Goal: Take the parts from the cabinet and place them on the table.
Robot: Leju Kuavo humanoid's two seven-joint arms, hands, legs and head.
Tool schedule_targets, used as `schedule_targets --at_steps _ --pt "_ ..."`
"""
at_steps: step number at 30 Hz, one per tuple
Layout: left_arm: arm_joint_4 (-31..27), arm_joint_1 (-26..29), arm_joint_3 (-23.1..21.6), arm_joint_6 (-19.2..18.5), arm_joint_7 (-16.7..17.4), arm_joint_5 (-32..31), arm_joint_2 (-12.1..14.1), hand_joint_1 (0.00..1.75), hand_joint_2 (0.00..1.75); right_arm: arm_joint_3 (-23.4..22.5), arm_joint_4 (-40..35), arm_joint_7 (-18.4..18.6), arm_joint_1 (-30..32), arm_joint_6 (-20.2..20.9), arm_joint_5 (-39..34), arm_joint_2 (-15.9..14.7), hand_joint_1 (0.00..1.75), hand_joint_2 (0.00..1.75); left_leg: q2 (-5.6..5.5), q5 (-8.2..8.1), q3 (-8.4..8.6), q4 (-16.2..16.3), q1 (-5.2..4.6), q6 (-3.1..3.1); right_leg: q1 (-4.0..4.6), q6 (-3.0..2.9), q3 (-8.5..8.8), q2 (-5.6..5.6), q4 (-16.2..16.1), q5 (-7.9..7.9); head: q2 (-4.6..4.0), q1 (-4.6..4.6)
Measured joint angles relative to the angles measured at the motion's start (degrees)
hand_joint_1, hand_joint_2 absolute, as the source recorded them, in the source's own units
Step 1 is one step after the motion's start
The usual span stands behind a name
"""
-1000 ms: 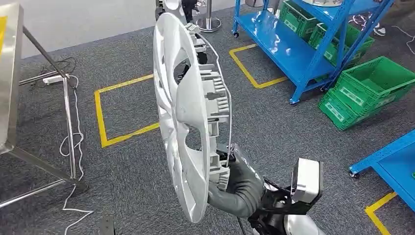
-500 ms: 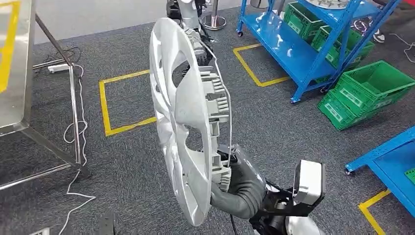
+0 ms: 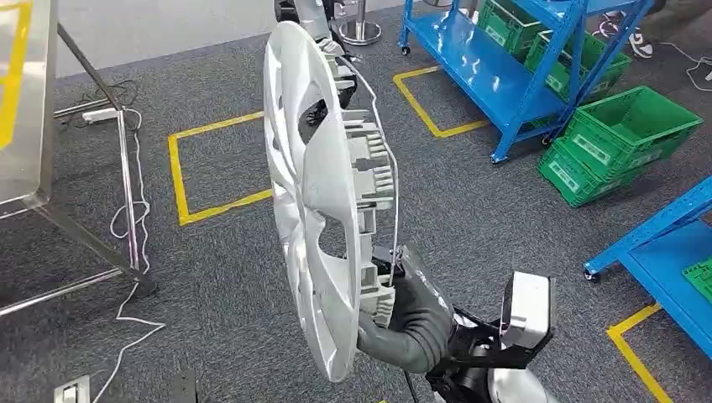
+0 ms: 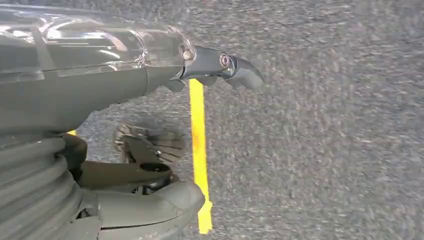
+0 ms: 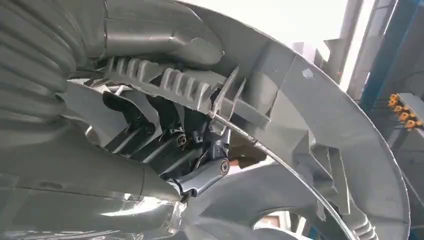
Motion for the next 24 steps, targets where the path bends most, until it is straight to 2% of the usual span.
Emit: schedule_targets --at_steps 1,2,3,4,5,7,8,9,10,11,13,14,15,16,17,18,19,20,22,23,24 --pt "0.00 0.00 0.00 0.00 0.02 0.00 0.02 0.00 1.75 0.00 0.09 0.00 0.00 0.00 0.00 0.00 1.75 1.75 0.00 1.83 1.18 -1.21 0.22 -0.13 -0.04 0.15 -0.57 0.00 0.24 0.15 0.00 -0.07" --pt "0.00 -0.03 0.00 0.00 0.44 -0.11 0.02 0.00 1.75 0.02 0.26 0.00 0.00 0.00 0.00 0.00 1.75 1.75 0.05 5.25 4.43 -5.36 0.54 -0.40 -0.14 0.61 -1.61 0.00 0.80 0.53 0.00 -0.09" --pt "0.00 -0.04 0.00 0.00 0.88 -0.31 0.00 0.00 1.75 0.04 0.26 0.00 0.00 -0.13 0.02 0.00 1.75 1.75 0.13 6.24 8.04 -10.32 0.81 -0.56 -0.21 0.96 -2.30 0.03 1.39 0.75 0.00 -0.13" --pt "-0.04 -0.08 0.00 0.00 1.23 -0.46 -0.07 0.00 1.75 0.02 0.24 0.07 0.02 -0.48 0.35 0.00 1.75 1.75 0.17 4.08 10.86 -14.72 0.77 -0.70 -0.01 1.24 -2.76 0.04 1.81 0.87 0.00 -0.22" --pt "-0.02 -0.06 0.00 0.07 1.31 -0.59 -0.07 0.00 1.75 0.04 0.26 0.18 -0.05 -1.09 0.68 0.00 1.75 1.75 0.12 3.22 12.31 -17.20 0.47 0.11 0.03 1.55 -2.93 0.00 2.24 1.06 0.00 -0.06" --pt "-0.02 0.04 0.00 0.11 1.38 -0.72 -0.09 0.00 1.75 0.02 0.33 0.17 0.07 -1.86 1.09 0.00 1.75 1.75 -0.01 2.70 11.64 -17.57 0.25 1.11 -0.16 2.40 -3.31 -0.10 2.38 1.72 0.00 0.04" --pt "0.00 0.22 0.00 0.13 1.40 -0.72 -0.07 0.00 1.75 0.02 0.46 0.17 0.10 -2.03 1.14 0.00 1.75 1.75 -0.10 2.97 11.52 -17.69 0.16 1.55 -0.36 2.71 -3.37 -0.30 2.37 1.91 0.00 0.11" --pt "0.02 0.36 0.00 0.22 1.40 -0.72 -0.02 0.00 1.75 0.00 0.59 0.17 0.12 -2.05 1.16 -0.02 1.75 1.75 -0.10 3.49 11.37 -17.91 0.24 2.36 -0.59 2.97 -3.78 -0.09 2.72 1.36 0.00 0.07" --pt "0.02 0.34 0.00 0.35 1.49 -0.72 0.00 0.00 1.75 -0.02 0.61 0.17 0.12 -2.10 1.18 -0.02 1.75 1.75 -0.20 3.81 11.16 -17.88 0.12 2.84 -0.67 3.13 -4.50 0.17 4.33 -0.50 0.00 0.13" --pt "0.02 0.35 0.00 0.48 1.53 -0.72 0.00 0.00 1.75 -0.02 0.68 0.17 0.11 -2.12 1.22 -0.02 1.75 1.75 -0.28 4.22 10.69 -17.86 -0.09 3.31 -0.67 3.21 -5.97 0.22 8.12 -3.32 0.00 0.44" --pt "0.02 0.43 0.00 0.57 1.57 -0.72 0.02 0.00 1.75 0.00 0.76 0.17 0.14 -2.12 1.22 -0.02 1.75 1.75 -0.61 4.90 9.76 -17.76 -0.63 3.58 -0.65 3.19 -9.41 0.30 17.61 -8.00 0.00 1.07" --pt "0.02 0.52 0.00 0.59 1.60 -0.72 0.02 0.00 1.75 0.02 0.88 0.17 0.15 -2.12 1.20 -0.02 1.75 1.75 -0.83 5.16 9.40 -17.73 -0.94 3.69 -0.62 2.97 -10.16 0.36 20.53 -8.88 0.00 1.36" --pt "0.04 0.61 0.00 0.61 1.71 -0.74 0.04 0.00 1.75 0.02 1.03 0.17 0.16 -2.16 1.20 -0.02 1.75 1.75 -1.11 5.36 9.18 -17.72 -1.22 3.75 -0.51 2.69 -9.61 0.45 20.39 -8.29 0.00 1.51" --pt "0.09 0.65 0.00 0.63 1.77 -0.74 0.05 0.00 1.75 0.02 1.12 0.17 0.16 -2.21 1.18 -0.02 1.75 1.75 -1.52 5.48 9.14 -17.69 -1.46 3.78 -0.40 2.29 -7.76 0.67 17.69 -6.51 0.00 1.64" --pt "0.13 0.62 0.00 0.63 1.86 -0.74 0.04 0.00 1.75 0.02 1.16 0.17 0.17 -2.21 1.18 -0.02 1.75 1.75 -2.03 5.53 9.24 -17.67 -1.62 3.73 -0.16 1.79 -4.90 1.25 12.83 -3.92 0.00 1.60" --pt "0.13 0.57 0.00 0.63 1.92 -0.79 0.04 0.00 1.75 0.02 1.16 0.17 0.17 -2.21 1.18 -0.02 1.75 1.75 -2.47 5.53 9.41 -17.68 -1.68 3.72 0.15 1.25 -2.04 2.49 7.45 -1.33 0.00 1.66" --pt "0.11 0.54 0.00 0.63 1.97 -0.81 -0.04 0.00 1.75 0.02 1.16 0.17 0.16 -2.21 1.18 -0.02 1.75 1.75 -2.90 5.58 9.29 -17.84 -1.46 3.67 0.23 0.47 -0.32 5.36 4.04 -0.93 0.00 1.66" --pt "0.13 0.25 0.00 0.63 1.99 -0.87 -0.15 0.00 1.75 0.02 1.16 0.15 0.34 -2.21 1.18 -0.02 1.75 1.75 -3.55 5.87 8.81 -17.56 -1.51 3.19 0.00 0.34 0.08 5.70 3.67 -0.71 0.00 0.92" --pt "0.13 0.31 0.00 0.63 2.10 -0.87 -0.33 0.00 1.75 0.02 1.16 0.13 0.44 -2.23 1.16 -0.04 1.75 1.75 -5.07 6.40 8.28 -17.82 -0.80 2.40 0.49 0.38 -0.07 4.40 3.40 -0.40 0.00 1.82" --pt "0.13 0.39 -0.02 0.63 2.12 -0.87 -0.37 0.00 1.75 -0.02 1.14 0.13 0.37 -2.21 1.16 -0.02 1.75 1.75 -5.83 6.65 8.23 -18.01 -0.79 2.10 0.57 0.12 0.04 3.72 3.06 -0.11 0.00 1.90" --pt "0.15 0.38 -0.02 0.70 2.21 -0.87 -0.31 0.00 1.75 -0.07 1.09 0.13 0.28 -2.21 1.16 0.00 1.75 1.75 -6.57 6.70 8.26 -18.15 -1.22 1.82 0.15 -0.25 1.17 2.60 0.93 0.08 0.00 2.06"
